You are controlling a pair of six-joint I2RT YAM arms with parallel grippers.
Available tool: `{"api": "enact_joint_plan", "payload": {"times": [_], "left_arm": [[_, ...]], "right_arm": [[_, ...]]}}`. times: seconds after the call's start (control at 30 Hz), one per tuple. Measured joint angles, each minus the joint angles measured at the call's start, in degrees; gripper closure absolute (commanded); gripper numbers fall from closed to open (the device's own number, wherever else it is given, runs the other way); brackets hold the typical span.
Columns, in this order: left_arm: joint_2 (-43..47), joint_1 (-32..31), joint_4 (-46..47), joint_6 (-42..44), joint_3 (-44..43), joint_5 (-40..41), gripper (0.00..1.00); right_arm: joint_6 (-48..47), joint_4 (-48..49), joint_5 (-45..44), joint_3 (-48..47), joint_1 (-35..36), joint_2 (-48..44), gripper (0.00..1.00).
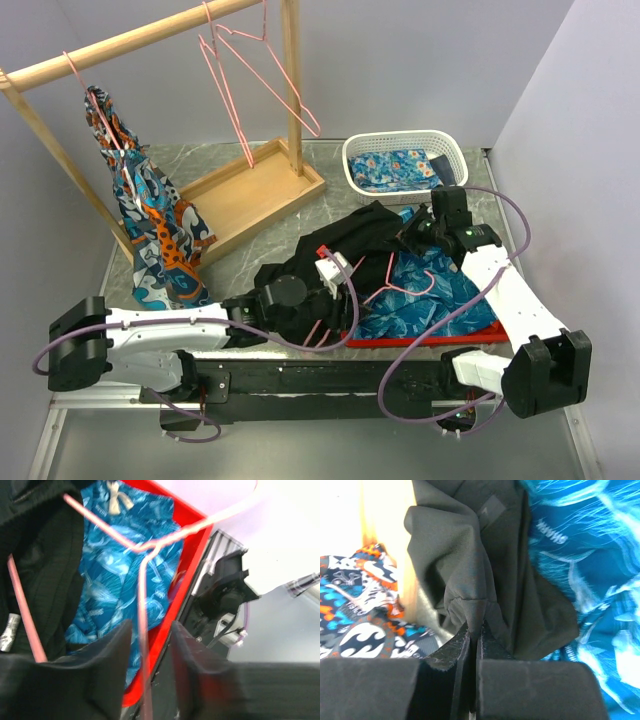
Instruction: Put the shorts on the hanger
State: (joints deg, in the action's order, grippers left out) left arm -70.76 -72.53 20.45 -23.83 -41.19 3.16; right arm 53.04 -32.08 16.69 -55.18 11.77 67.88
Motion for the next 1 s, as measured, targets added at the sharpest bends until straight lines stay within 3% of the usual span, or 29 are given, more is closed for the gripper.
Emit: {"api": "enact_joint_plan", "payload": {"times": [0.07, 0.17, 0.43, 0.67, 0.9, 1.0], "left_arm": [[0.07, 0.00, -0.13, -0.92, -0.83, -0.07, 0.33], [1.25, 0.00, -1.49, -2.67, -1.49, 0.09, 0.32], [8.76, -0.04, -19.19, -11.96, -6.23, 11.02, 0.48], [5.88, -0.04, -38.10, -25.27, -11.43, 19.69, 0.61], [3.45, -0.31, -44.17, -31.36, -8.17, 17.81, 0.50], [1.99, -0.96, -44.70, -32.02, -8.09, 17.14, 0.50]], "right_arm": [[-0.61, -0.59, -1.18, 0.00, 0.00, 0.00, 1.00], [-1.95, -1.46, -3.02, 0.00, 0.00, -0.02, 1.00], [-4.52, -2.69, -5.75, -0.57, 0.11, -2.16, 1.00], [-6.21, -3.80, -8.13, -3.54, 1.99, -6.80, 1.00], [-7.13, -4.96, -11.13, -6.27, 5.97, -7.58, 1.00], [-7.26, -5.66, -11.87, -6.88, 6.67, -7.58, 1.00]]}}
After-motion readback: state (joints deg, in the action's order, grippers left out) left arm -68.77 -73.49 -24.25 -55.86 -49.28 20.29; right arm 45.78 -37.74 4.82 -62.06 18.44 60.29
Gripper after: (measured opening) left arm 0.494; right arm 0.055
